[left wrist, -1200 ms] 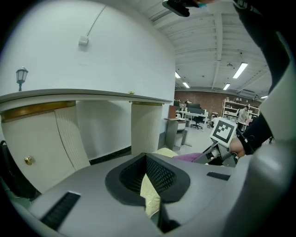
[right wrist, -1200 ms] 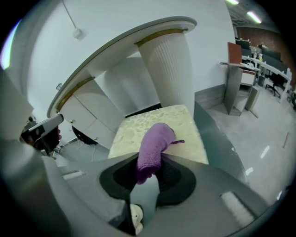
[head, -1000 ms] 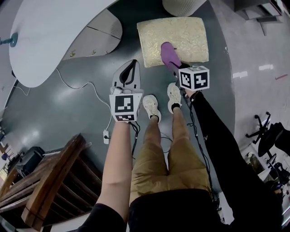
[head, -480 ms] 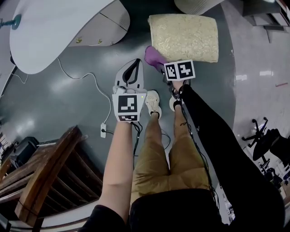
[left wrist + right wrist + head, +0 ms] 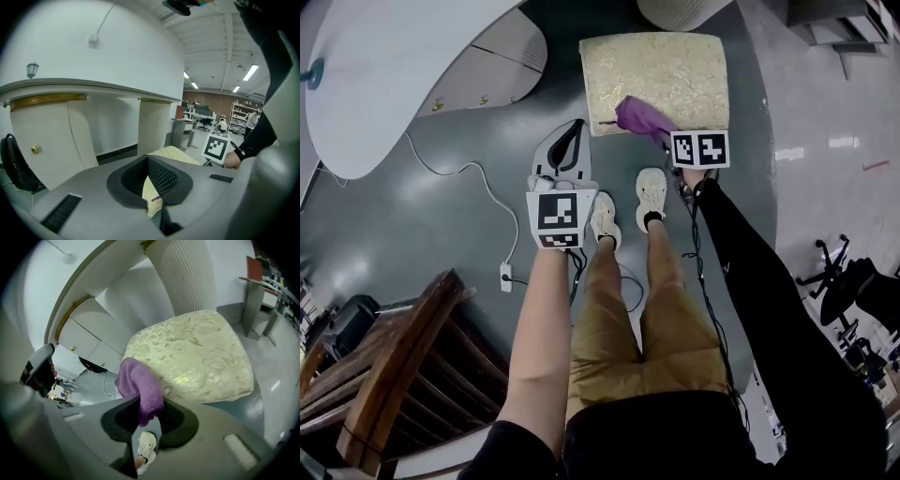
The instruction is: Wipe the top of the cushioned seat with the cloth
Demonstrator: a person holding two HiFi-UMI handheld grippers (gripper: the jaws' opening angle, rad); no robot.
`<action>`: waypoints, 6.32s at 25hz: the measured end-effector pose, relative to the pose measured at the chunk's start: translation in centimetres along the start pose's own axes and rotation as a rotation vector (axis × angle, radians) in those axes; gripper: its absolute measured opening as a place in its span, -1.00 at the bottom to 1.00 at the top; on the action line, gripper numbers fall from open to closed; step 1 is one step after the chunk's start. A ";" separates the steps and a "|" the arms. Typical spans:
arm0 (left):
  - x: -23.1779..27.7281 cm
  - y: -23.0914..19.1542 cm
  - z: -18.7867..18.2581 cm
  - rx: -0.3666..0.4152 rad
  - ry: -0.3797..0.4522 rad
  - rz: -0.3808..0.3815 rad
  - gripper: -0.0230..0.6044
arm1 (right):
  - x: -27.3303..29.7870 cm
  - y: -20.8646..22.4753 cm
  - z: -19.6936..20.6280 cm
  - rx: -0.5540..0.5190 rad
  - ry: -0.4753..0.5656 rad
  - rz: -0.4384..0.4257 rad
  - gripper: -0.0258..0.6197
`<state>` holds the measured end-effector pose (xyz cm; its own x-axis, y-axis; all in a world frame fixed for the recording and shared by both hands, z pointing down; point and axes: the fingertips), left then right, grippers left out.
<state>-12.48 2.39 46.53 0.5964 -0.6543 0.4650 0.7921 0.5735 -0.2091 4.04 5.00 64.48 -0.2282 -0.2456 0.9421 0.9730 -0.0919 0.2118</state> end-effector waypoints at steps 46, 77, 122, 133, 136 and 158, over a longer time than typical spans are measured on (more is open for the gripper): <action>6.5 -3.1 -3.9 0.015 0.029 -0.026 -0.92 | -3.7 -3.4 -16.9 0.085 0.417 -0.195 -0.68; 10.2 -5.0 -5.6 0.028 0.004 0.024 -0.92 | 2.2 7.9 -18.7 0.163 0.227 0.083 -0.68; 2.9 -9.0 -2.0 0.028 -0.019 -0.018 -0.92 | 5.0 -13.1 -11.2 -0.205 0.194 -0.050 -0.68; 5.6 -6.2 -3.6 0.053 -0.013 0.044 -0.92 | 1.9 1.3 -13.6 0.027 0.257 0.185 -0.68; 6.8 -4.9 -3.8 0.068 -0.020 0.070 -0.92 | 0.9 6.4 -13.7 0.101 0.268 0.248 -0.68; 7.7 -3.6 -4.8 0.098 -0.025 0.099 -0.92 | -4.5 15.2 -12.9 0.275 0.377 0.386 -0.68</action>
<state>-10.12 -7.03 46.73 0.6667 -0.5801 0.4679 0.7121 0.6811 -0.1703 19.43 -7.70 60.12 0.1959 -0.5412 0.8177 0.9496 0.3129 -0.0204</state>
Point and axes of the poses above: the fingertips, and each gripper's own axes: x forward along the fingers, y to its right, z out of its underside, and after that the axes turned 15 degrees about z, right-handed
